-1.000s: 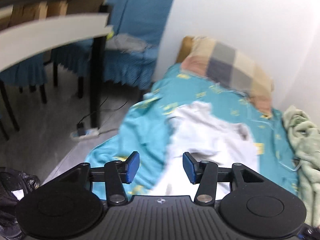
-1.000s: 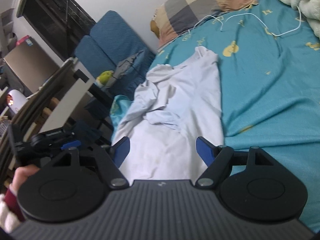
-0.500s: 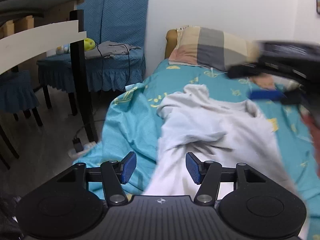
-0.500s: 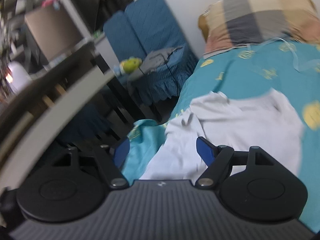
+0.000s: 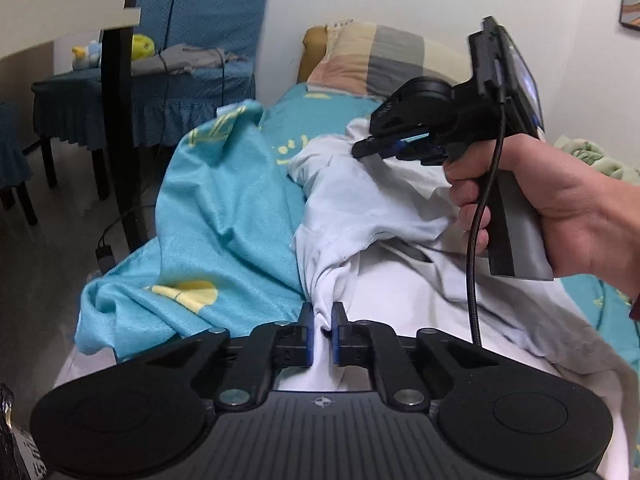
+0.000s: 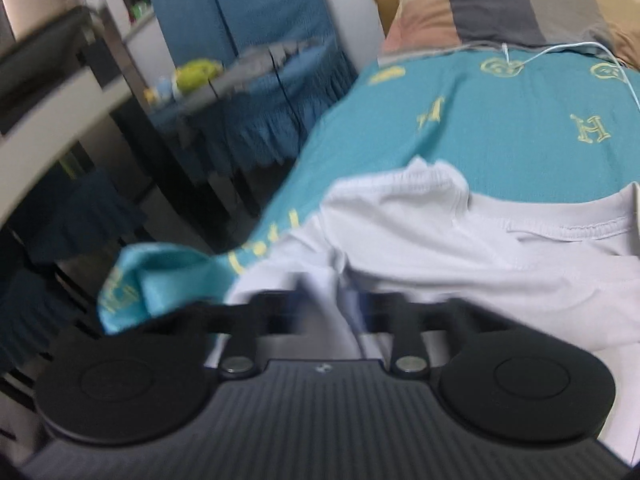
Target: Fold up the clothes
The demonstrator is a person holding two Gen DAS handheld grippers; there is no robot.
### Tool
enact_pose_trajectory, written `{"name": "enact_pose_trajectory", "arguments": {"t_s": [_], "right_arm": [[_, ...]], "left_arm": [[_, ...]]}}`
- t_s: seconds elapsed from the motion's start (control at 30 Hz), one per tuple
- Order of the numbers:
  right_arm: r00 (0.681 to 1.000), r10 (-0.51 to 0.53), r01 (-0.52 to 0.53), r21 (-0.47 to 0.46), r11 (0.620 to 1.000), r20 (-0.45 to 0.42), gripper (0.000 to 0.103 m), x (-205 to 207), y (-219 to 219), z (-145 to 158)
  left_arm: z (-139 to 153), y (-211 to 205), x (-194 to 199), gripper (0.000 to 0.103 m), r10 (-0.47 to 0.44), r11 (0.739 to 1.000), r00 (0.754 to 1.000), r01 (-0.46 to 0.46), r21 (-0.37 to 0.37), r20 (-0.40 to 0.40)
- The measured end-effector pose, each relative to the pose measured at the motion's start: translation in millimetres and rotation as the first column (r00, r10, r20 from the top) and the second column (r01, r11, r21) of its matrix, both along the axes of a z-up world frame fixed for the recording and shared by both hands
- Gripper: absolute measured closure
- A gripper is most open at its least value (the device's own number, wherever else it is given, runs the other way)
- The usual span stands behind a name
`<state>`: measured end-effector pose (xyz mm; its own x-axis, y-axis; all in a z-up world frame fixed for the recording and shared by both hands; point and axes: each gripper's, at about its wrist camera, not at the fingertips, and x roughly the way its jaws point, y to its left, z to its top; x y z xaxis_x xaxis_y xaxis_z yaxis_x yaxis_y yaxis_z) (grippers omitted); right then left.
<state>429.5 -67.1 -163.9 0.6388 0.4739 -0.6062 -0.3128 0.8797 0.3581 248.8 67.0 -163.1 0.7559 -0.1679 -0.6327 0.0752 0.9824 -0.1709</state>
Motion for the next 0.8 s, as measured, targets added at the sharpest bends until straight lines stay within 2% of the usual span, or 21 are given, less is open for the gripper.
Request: {"name": "enact_pose_trajectory", "arguments": {"t_s": [0.17,0.23,0.33,0.57,0.67,0.8], "right_arm": [[0.987,-0.1,0.09,0.089,0.992,0.123,0.097,-37.9,-24.8,42.7],[0.971,-0.172,0.159,0.085,0.984,0.169,0.097,-51.9,-38.6,60.8],[0.942,-0.276,0.27,0.058,0.961,0.188,0.097,-58.8,-60.1,68.1],[0.907,-0.418,0.42,-0.073,0.905,0.041,0.096,-35.0,-100.3,7.2],[0.897,-0.44,0.439,-0.042,0.897,-0.03,0.096,-36.1,-112.9,-11.9],[0.915,-0.402,0.403,0.014,0.915,-0.029,0.094,-48.4,-114.1,-4.7]], "left_arm": [[21.9,-4.3,-17.1,0.096,-0.018,1.0,0.997,0.018,0.001,0.071],[30.0,-6.5,-23.9,0.096,-0.031,1.0,0.995,0.031,0.0,0.098],[31.3,-11.3,-26.8,0.096,-0.055,0.998,0.994,0.056,-0.011,0.094],[12.0,-27.9,-20.8,0.096,-0.121,0.993,0.992,0.12,0.017,0.029],[6.0,-31.5,-18.9,0.096,-0.132,0.991,0.991,0.131,0.025,0.012],[4.9,-30.9,-18.6,0.093,-0.13,0.991,0.991,0.13,0.007,0.0]]}}
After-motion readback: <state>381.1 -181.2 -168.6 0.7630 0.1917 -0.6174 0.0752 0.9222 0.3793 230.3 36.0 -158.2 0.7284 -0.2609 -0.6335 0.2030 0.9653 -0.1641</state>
